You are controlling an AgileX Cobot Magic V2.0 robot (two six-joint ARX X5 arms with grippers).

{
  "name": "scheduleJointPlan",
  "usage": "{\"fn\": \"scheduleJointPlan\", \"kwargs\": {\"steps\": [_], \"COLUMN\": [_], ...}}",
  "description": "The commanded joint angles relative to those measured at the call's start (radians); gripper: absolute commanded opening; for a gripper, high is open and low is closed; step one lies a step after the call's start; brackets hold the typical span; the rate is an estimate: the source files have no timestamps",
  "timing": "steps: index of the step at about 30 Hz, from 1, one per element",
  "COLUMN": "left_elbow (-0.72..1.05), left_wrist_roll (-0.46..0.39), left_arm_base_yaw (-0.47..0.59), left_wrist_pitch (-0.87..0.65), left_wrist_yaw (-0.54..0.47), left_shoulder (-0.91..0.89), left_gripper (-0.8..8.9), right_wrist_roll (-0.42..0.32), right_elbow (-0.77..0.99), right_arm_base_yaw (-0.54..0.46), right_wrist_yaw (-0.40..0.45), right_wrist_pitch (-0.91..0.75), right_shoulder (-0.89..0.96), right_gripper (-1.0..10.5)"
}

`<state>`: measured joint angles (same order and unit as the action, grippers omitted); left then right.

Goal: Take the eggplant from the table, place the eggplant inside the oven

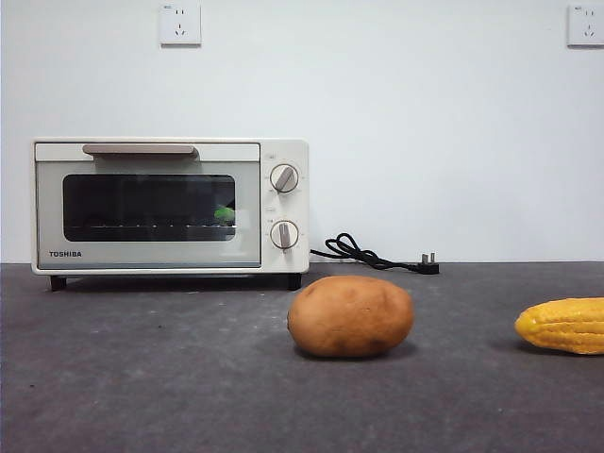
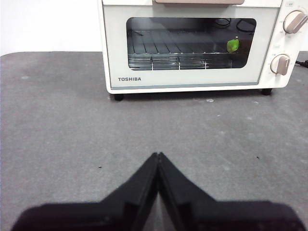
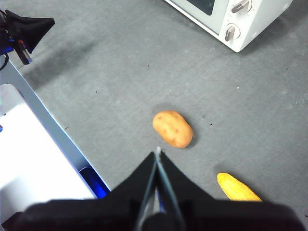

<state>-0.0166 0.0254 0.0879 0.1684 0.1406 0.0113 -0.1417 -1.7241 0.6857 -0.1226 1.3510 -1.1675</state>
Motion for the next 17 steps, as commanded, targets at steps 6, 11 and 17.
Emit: {"fn": "scheduleJointPlan", "kwargs": {"steps": [6, 11, 17], "left_elbow": [0.009, 0.009, 0.009], "left_wrist_roll": [0.009, 0.009, 0.009], "left_arm_base_yaw": [0.003, 0.003, 0.003], "left_wrist_pitch": [-0.011, -0.011, -0.011], "left_wrist_yaw": [-0.003, -0.003, -0.003], "left_shoulder": [0.002, 0.002, 0.002], "left_gripper": [-0.04, -0.04, -0.04], "right_wrist_roll": [0.008, 0.008, -0.029], "right_elbow": [-0.001, -0.001, -0.001], "right_arm_base_yaw": [0.0, 0.0, -0.006], "right_wrist_yaw": [0.0, 0.0, 0.027], "right_wrist_pitch": [0.012, 0.012, 0.004], "right_shoulder": [-0.001, -0.001, 0.002], "right_gripper": [0.0, 0.0, 0.0]}}
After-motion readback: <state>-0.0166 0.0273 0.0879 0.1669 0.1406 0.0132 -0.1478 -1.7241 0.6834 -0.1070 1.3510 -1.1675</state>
